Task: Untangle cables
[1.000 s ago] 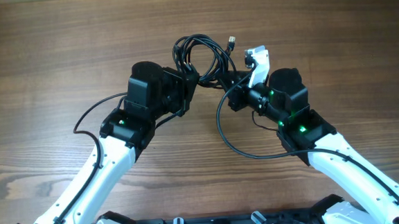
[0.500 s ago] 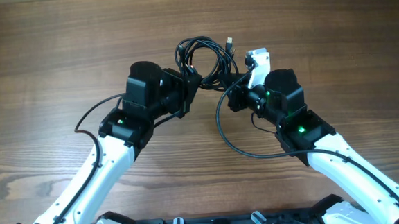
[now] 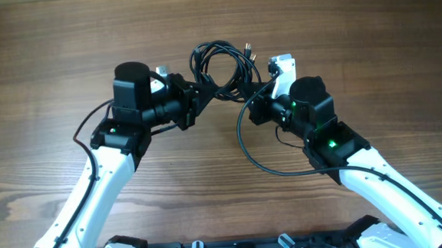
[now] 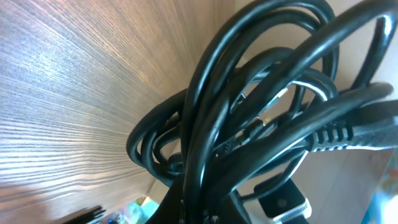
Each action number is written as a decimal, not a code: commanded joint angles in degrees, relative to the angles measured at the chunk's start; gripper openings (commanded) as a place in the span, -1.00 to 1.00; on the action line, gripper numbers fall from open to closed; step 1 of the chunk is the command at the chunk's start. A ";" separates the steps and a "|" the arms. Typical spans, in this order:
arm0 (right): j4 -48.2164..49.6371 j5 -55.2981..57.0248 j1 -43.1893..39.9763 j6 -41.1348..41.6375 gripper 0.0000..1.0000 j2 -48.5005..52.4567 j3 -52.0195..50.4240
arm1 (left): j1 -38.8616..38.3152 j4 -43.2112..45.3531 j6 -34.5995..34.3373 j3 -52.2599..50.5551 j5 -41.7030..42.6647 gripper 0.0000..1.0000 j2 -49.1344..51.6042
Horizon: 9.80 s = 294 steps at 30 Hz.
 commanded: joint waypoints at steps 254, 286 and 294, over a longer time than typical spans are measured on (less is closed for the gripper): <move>19.02 -13.25 -2.45 26.71 -0.91 11.39 -1.33 | -9.90 -4.74 73.33 0.44 -31.67 -0.92 -1.64; 29.46 -23.32 -7.10 34.18 -0.91 11.39 -1.33 | -9.90 -7.52 68.89 0.46 -26.93 0.96 -1.64; 28.37 -21.62 -7.10 32.28 -0.91 11.39 -1.33 | -9.90 -5.49 69.07 0.46 -23.21 0.28 -1.64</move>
